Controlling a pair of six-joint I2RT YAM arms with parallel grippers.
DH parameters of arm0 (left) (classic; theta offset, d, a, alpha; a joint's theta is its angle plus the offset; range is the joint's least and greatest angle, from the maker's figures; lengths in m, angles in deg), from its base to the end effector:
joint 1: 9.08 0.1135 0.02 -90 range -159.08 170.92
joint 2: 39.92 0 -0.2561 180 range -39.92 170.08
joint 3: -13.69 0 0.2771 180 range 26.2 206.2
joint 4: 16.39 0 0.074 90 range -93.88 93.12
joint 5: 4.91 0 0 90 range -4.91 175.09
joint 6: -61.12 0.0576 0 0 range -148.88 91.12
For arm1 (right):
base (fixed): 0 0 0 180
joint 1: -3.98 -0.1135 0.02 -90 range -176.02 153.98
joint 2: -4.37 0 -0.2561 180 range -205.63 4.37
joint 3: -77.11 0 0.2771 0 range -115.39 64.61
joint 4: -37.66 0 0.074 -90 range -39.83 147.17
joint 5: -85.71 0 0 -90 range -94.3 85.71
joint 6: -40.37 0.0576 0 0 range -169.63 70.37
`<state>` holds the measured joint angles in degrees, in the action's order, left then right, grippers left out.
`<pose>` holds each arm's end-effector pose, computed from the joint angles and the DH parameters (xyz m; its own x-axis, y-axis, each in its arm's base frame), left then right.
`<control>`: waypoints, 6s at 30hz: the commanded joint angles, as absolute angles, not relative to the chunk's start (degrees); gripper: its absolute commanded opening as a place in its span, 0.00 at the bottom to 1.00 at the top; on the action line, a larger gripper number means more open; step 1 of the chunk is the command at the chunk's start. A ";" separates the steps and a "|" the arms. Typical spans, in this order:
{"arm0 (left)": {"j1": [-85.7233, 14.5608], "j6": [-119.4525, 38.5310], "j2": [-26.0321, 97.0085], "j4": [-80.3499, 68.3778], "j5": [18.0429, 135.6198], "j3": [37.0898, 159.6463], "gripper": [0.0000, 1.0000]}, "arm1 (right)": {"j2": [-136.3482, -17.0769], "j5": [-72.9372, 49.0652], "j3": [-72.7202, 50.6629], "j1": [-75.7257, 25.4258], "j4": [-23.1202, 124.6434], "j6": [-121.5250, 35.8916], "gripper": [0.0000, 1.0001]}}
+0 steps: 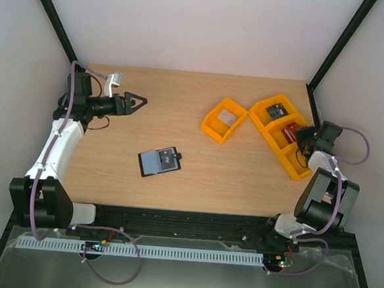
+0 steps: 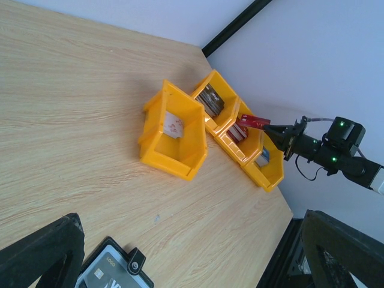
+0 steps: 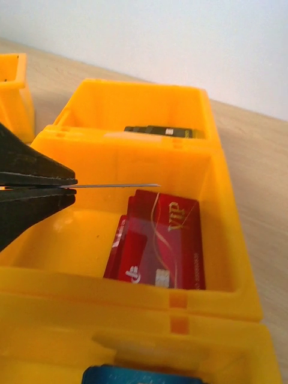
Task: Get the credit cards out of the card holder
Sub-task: Place the credit card in the storage box, then remove the credit card from the card holder.
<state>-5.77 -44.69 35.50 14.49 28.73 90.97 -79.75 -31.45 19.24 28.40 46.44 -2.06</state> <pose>0.3273 -0.0291 0.3190 -0.6553 -0.1891 -0.7313 0.5366 0.5649 -0.6268 0.3249 -0.1186 0.1738 -0.3323 0.8721 -0.3591 0.4043 0.4757 0.7812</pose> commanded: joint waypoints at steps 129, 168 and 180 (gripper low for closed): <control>-17.93 1.38 35.06 53.93 26.86 111.30 0.02 | -69.78 -41.06 9.29 -37.53 35.44 -25.90 0.80; -14.50 -19.79 31.56 36.59 46.04 104.95 0.99 | -70.91 -7.84 2.41 -37.59 52.85 -25.53 0.02; -20.07 -30.62 32.12 27.47 30.79 94.57 0.68 | -83.81 -15.95 -7.55 -43.18 57.06 -25.23 0.02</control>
<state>-16.41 -22.44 31.94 33.24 40.87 99.65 -86.44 -4.74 -7.01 -41.06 65.63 -25.03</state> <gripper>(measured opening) 0.785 0.057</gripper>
